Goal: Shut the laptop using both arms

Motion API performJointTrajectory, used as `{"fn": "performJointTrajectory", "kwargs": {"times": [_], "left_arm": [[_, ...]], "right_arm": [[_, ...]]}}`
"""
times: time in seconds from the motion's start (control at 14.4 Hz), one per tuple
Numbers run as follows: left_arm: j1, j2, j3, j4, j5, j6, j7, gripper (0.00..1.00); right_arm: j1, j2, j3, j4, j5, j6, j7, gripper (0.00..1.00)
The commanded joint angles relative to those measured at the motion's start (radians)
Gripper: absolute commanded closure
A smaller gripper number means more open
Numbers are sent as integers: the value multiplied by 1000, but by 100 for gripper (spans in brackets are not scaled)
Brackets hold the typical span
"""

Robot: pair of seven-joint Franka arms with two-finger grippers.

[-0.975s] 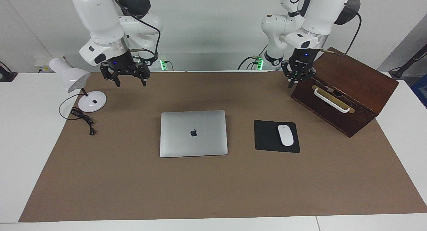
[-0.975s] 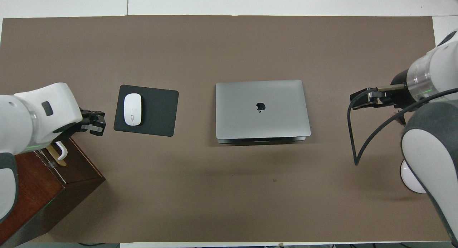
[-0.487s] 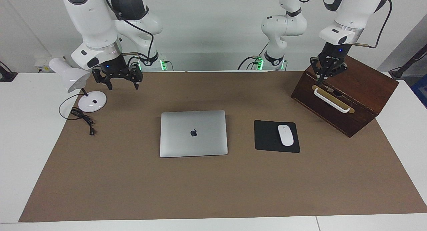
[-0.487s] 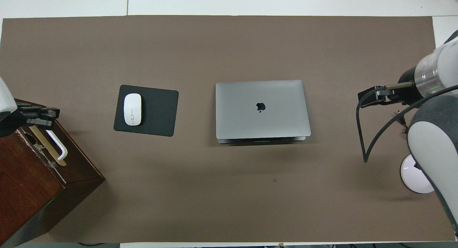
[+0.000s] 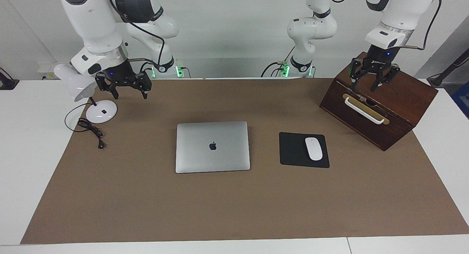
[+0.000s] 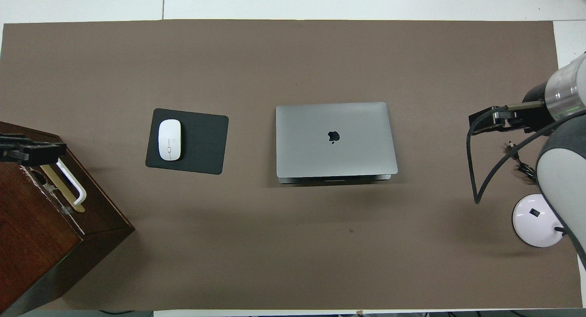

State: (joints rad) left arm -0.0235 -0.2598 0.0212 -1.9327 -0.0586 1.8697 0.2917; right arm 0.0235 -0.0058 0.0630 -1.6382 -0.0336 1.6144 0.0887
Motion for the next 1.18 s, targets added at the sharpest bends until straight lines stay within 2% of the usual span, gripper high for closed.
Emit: {"fn": "performJointTrajectory", "kwargs": {"times": [0.0,0.28,0.84,0.97,1.11], "left_arm": [[36,14,-10,31,6,-32,10,0],[40,14,-13,40,32,-41,9,0],[30,86,-14,150,29,-89,-74,0],[-25,106,14,156,29,-81,-97,0],[-97,142,89,175,33,-78,-143,0]], "right_arm": [[-13,-3,-9,44,9,-41,-17,0],[-11,-6,-23,44,38,-42,-15,0],[-11,-13,-11,44,64,-31,-14,0],[-11,-13,-15,44,101,-27,-14,0],[-11,-13,-12,44,103,-24,-14,0]]}}
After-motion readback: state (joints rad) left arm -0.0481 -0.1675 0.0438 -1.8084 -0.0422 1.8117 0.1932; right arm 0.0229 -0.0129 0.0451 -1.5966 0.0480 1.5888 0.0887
